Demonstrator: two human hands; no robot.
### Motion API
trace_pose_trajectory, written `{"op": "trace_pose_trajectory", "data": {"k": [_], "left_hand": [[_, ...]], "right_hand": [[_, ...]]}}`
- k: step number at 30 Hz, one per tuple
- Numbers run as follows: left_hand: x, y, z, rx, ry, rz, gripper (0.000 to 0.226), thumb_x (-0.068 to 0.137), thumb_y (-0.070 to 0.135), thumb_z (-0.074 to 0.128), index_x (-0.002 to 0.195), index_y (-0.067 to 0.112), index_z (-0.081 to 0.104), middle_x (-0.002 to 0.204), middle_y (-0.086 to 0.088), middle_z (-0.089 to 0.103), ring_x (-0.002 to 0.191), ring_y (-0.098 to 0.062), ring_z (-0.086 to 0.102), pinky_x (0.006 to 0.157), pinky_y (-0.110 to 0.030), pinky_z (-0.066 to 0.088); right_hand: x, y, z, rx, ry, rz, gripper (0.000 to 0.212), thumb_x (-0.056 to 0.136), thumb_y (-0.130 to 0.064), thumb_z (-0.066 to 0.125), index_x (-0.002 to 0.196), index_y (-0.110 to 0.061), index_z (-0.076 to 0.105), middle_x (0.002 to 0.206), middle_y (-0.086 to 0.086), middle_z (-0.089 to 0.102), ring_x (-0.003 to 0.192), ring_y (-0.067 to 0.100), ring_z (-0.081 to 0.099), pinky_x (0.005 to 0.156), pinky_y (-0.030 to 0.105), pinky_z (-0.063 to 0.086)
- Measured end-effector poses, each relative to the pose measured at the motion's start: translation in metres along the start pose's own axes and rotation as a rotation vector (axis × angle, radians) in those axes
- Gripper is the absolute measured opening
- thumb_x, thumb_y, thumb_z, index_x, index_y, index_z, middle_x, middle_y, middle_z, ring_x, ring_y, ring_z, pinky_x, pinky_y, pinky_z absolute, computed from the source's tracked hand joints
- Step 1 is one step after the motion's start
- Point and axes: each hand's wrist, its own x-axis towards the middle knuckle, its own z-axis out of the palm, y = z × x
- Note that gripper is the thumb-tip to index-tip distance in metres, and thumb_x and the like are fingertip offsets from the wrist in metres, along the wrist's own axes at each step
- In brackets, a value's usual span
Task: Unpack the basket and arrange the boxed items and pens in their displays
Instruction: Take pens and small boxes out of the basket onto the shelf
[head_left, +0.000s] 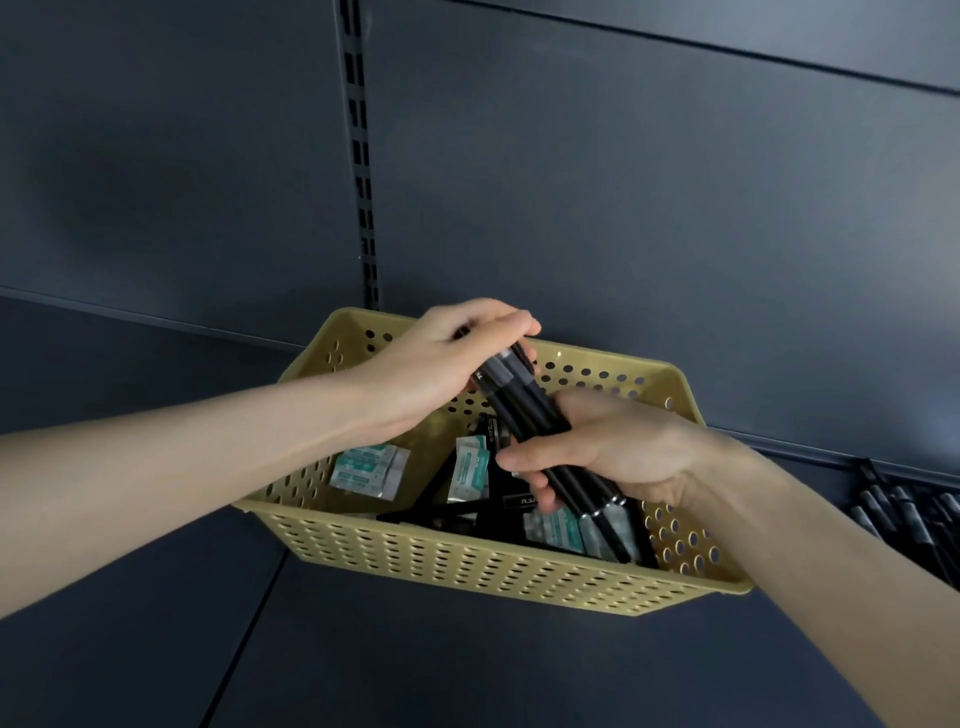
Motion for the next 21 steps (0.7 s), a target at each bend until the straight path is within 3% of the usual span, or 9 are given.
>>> {"op": "trace_pose_trajectory", "data": {"k": [3,6,8,11,16,21], "left_hand": [[-0.008,-0.004,-0.002,0.000,-0.023,-0.114,0.046,0.078,0.057,0.054,0.109,0.024,0.061,0.103,0.003,0.067,0.104,-0.011,0.063,0.093,-0.033,0.050],[-0.020,-0.019,-0.001,0.108,0.035,-0.234,0.023,0.085,0.050,0.055,0.102,0.035,0.056,0.095,0.014,0.070,0.090,0.001,0.066,0.087,-0.029,0.050],[-0.027,-0.028,0.001,0.199,0.049,-0.348,0.017,0.091,0.040,0.056,0.103,0.029,0.057,0.098,0.008,0.067,0.092,-0.003,0.063,0.090,-0.029,0.048],[-0.030,-0.035,0.003,0.314,0.040,-0.458,0.032,0.089,0.035,0.061,0.117,0.021,0.055,0.111,0.007,0.057,0.102,-0.005,0.052,0.083,-0.022,0.039],[-0.015,-0.041,0.007,0.359,0.050,-0.620,0.070,0.086,0.040,0.066,0.142,0.014,0.033,0.149,-0.008,0.035,0.134,-0.023,0.036,0.104,-0.035,0.032],[0.005,-0.041,0.028,0.338,0.051,-0.661,0.073,0.084,0.040,0.068,0.142,0.012,0.033,0.148,-0.008,0.037,0.126,-0.020,0.040,0.090,-0.028,0.033]], "right_hand": [[-0.004,0.002,-0.001,0.007,0.077,0.024,0.018,0.085,-0.004,0.063,0.072,-0.009,0.052,0.057,0.001,0.052,0.050,0.010,0.053,0.050,0.021,0.047],[-0.008,0.008,0.000,0.061,0.168,0.018,0.024,0.084,-0.003,0.063,0.067,-0.011,0.050,0.053,-0.001,0.047,0.046,0.011,0.047,0.047,0.024,0.042],[-0.011,0.010,0.001,0.101,0.194,0.010,0.025,0.083,-0.002,0.064,0.064,-0.012,0.050,0.052,-0.001,0.046,0.045,0.011,0.045,0.044,0.023,0.040],[-0.012,0.009,-0.001,0.115,0.262,0.035,0.025,0.083,-0.003,0.064,0.064,-0.011,0.050,0.051,0.000,0.046,0.044,0.011,0.045,0.042,0.022,0.041],[-0.010,0.008,-0.009,0.115,0.422,0.070,0.019,0.083,-0.003,0.066,0.069,-0.008,0.054,0.055,0.003,0.048,0.047,0.012,0.049,0.044,0.021,0.045],[-0.008,0.008,-0.012,0.097,0.423,0.080,0.015,0.082,-0.002,0.066,0.072,-0.006,0.055,0.057,0.004,0.051,0.049,0.012,0.051,0.046,0.022,0.046]]}}
